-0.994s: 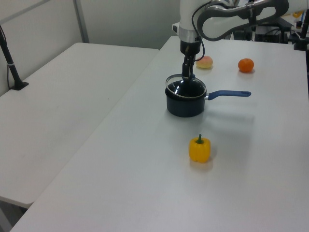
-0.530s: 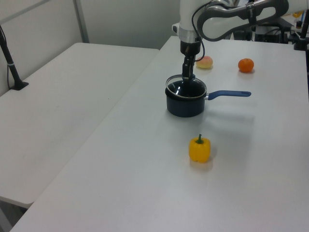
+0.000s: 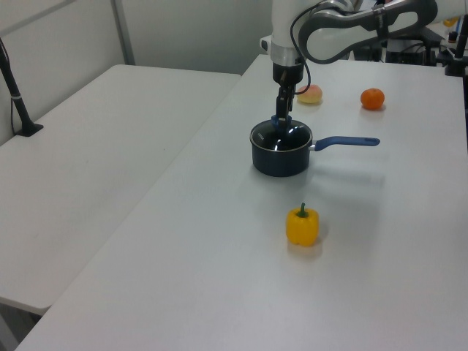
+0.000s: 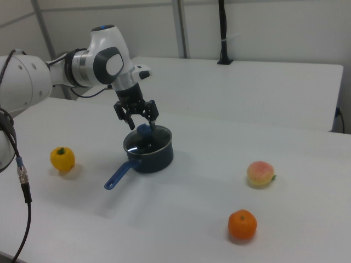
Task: Close lid
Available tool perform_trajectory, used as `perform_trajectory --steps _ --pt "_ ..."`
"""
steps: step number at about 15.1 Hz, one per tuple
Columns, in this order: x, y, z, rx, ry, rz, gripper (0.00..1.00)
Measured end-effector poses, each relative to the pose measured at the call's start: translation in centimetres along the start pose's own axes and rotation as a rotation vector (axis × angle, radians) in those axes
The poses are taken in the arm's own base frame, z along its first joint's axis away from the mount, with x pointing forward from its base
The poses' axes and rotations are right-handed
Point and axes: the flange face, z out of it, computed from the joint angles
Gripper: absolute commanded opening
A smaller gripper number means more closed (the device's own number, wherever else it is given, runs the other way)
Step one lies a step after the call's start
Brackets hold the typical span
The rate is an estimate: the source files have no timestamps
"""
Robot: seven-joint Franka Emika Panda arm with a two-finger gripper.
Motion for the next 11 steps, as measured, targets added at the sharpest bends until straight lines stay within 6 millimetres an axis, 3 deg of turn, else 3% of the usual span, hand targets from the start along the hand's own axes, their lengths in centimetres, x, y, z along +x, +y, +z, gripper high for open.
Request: perform_trajectory --steps 6,11 --pt "-0.5 0.0 -1.0 -0.011 0.007 -0.006 1.0" --pt "-5.9 0.7 -9.5 -0.02 -0.069 0.014 1.0"
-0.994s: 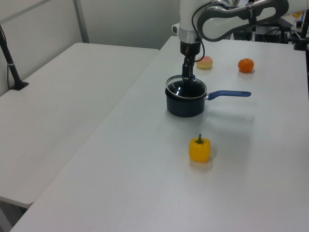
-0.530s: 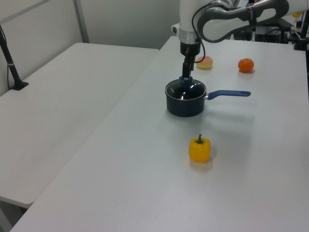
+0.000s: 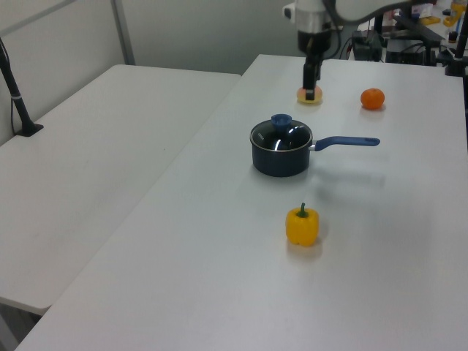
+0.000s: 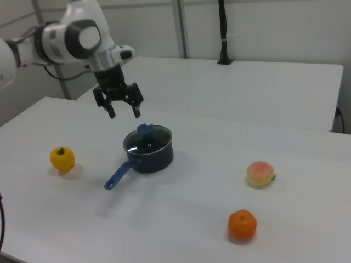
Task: Close lid
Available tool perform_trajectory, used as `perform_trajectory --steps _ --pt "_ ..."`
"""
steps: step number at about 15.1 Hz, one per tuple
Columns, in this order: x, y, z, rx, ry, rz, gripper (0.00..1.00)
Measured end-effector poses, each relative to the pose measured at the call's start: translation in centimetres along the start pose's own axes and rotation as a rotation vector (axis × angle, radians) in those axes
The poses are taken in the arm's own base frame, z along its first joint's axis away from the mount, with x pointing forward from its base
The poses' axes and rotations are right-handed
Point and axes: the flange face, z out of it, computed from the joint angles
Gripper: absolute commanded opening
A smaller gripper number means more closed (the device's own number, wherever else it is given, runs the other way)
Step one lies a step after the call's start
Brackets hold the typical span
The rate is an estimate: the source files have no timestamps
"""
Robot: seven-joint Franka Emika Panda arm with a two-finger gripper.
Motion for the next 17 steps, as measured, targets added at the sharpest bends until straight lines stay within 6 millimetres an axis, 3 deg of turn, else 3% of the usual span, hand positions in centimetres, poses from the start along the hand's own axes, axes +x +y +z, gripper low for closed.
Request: perform_trajectory --steps 4,11,14,17 --pt "-4.5 0.2 -5.5 0.049 -0.056 0.022 1.0" --pt "-10.8 -0.3 -12.1 0.14 -0.048 0.049 1.0" --pt "-12.1 -0.5 -12.1 0.146 -0.044 0.055 1.0" --pt "-10.9 0.1 -11.9 0.171 0.055 0.082 1.0"
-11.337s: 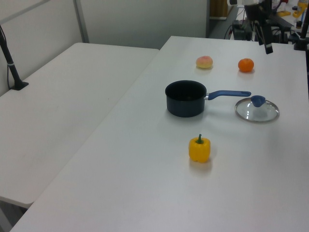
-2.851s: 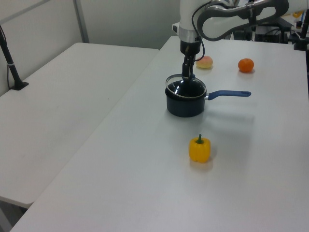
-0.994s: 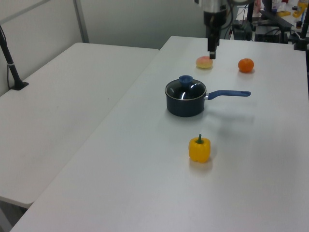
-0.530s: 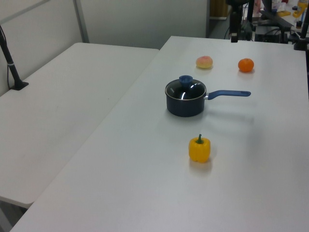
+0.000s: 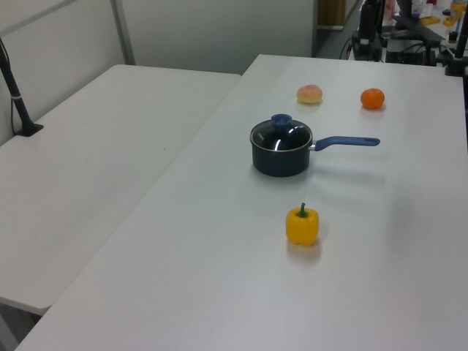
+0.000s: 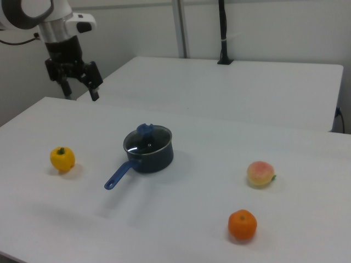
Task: Close lid
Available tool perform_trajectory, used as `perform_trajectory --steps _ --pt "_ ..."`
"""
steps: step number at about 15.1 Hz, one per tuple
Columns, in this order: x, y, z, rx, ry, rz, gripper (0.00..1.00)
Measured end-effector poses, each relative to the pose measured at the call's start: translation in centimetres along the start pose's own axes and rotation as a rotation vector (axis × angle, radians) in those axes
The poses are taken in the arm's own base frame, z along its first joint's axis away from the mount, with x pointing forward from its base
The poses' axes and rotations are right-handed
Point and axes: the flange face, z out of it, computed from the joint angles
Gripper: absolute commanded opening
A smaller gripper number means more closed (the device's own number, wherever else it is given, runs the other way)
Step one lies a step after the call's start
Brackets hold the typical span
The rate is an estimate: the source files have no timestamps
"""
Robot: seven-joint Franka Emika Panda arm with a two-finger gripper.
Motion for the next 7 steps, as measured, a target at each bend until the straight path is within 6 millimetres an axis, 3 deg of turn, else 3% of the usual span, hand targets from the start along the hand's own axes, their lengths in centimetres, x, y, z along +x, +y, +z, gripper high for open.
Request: perform_trajectory --steps 3,7 --pt "0.79 1.01 0.35 0.007 0.053 0.018 1.0" --pt "1.0 0.82 0.8 0.008 0.05 0.014 1.0"
